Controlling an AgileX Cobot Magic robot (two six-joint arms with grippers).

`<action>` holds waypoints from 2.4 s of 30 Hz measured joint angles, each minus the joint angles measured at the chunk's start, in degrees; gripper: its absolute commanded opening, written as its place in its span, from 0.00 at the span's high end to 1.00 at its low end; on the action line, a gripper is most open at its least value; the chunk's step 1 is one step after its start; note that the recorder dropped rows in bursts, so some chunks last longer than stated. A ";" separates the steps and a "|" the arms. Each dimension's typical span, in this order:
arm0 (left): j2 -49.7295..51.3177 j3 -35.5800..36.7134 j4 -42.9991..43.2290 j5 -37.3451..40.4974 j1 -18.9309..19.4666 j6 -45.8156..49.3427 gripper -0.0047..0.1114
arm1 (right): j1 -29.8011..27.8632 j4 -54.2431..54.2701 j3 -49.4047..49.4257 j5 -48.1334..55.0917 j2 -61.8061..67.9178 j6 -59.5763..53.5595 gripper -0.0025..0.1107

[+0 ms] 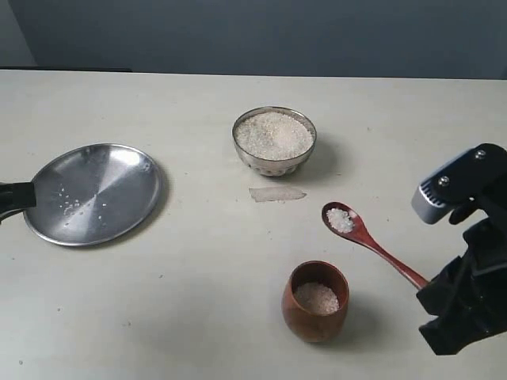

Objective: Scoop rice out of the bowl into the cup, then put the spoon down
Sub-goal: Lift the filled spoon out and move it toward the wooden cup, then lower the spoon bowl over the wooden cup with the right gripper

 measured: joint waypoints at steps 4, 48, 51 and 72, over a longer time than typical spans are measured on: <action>0.00 0.00 0.00 0.00 0.00 0.00 0.96 | 0.00 1.72 0.00 2.18 -0.94 -2.13 0.98; 0.00 0.00 0.00 0.00 0.00 0.00 0.96 | 0.00 -3.34 0.00 9.51 -10.04 -15.92 0.98; 0.00 0.00 0.00 0.00 0.00 0.00 0.96 | 0.00 -3.19 0.00 9.48 -10.04 -18.05 0.98; 0.00 0.00 0.00 0.00 0.00 0.00 0.96 | 0.00 -7.91 0.00 5.33 -4.66 -23.39 0.98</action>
